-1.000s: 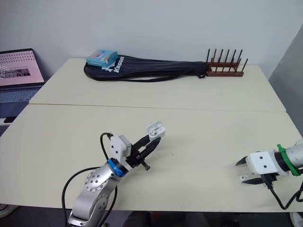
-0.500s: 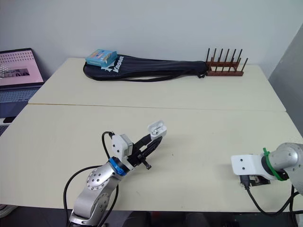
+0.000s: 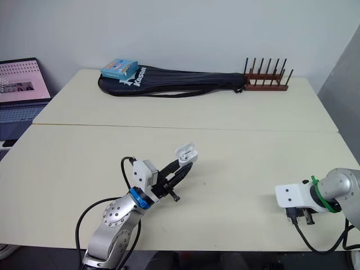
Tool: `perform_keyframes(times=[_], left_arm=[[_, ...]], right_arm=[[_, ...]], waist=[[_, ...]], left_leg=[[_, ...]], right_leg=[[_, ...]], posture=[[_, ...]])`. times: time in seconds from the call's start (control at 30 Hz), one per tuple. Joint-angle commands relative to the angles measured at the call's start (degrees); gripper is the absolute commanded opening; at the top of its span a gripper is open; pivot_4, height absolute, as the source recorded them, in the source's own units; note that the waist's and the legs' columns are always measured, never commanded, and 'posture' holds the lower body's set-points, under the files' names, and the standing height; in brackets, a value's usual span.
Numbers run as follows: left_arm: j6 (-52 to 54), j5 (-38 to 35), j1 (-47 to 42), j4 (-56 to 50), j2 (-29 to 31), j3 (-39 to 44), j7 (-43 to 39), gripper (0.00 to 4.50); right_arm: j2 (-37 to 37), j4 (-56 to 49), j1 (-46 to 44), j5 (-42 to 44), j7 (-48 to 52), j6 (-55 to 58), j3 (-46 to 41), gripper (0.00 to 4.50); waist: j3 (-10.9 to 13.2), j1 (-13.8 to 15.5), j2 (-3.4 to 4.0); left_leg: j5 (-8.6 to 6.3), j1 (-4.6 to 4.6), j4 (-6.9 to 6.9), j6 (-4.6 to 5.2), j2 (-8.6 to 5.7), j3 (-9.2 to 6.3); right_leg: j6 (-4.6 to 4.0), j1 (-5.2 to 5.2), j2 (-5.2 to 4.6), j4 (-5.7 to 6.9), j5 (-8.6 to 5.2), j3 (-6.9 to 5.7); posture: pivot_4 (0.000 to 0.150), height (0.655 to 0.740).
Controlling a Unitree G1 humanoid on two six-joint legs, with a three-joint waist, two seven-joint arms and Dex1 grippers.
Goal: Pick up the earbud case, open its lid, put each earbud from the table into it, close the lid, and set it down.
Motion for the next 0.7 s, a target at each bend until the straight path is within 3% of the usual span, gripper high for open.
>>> perform_keyframes(times=[0.03, 0.17, 0.3, 0.53, 0.7], left_arm=[[-0.75, 0.05, -0.45, -1.64, -0.44, -0.23, 0.40, 0.75], [-0.91, 0.09, -0.49, -1.52, -0.58, -0.15, 0.32, 0.75], [-1.52, -0.08, -1.11, -0.98, -0.85, -0.02, -0.03, 0.75], [-2.12, -0.23, -3.86, 0.27, -2.50, -0.48, -0.32, 0.75], [-1.75, -0.56, -5.67, 0.71, -3.19, -0.21, -0.32, 0.75]], right_arm=[[0.54, 0.55, -0.36, -0.47, -0.23, -0.39, 0.25, 0.40], [0.67, 0.46, -1.36, 0.58, -0.35, -1.83, -1.23, 0.40], [5.08, -0.37, -9.01, 7.57, -0.44, 1.48, -4.85, 0.40], [28.45, -4.75, -21.80, 24.83, -13.84, 10.73, -11.05, 0.40], [42.15, -9.62, -23.92, 27.74, -26.60, 13.34, -10.10, 0.40]], waist=[[-0.01, 0.00, -0.01], [-0.01, -0.02, -0.02], [0.00, -0.21, 0.01], [0.07, 0.04, -0.14], [0.06, 0.20, -0.14]], left_leg=[[0.00, 0.00, 0.00, 0.00, 0.00, 0.00], [0.00, 0.00, 0.00, 0.00, 0.01, 0.01], [0.00, 0.00, 0.00, 0.00, 0.02, 0.11], [0.00, -0.10, -0.02, 0.00, 0.01, -0.09], [0.00, -0.25, -0.04, -0.01, 0.00, -0.24]], right_leg=[[0.00, 0.00, 0.00, 0.00, 0.00, 0.00], [0.00, 0.00, 0.01, 0.00, 0.00, 0.00], [0.00, -0.06, 0.02, 0.03, 0.00, 0.09], [0.00, -0.07, 0.05, 0.04, 0.01, -0.06], [0.00, -0.21, 0.02, 0.13, 0.01, -0.21]], posture=[[0.150, 0.7087], [0.150, 0.7087], [0.150, 0.7087], [0.150, 0.7087], [0.150, 0.7087]])
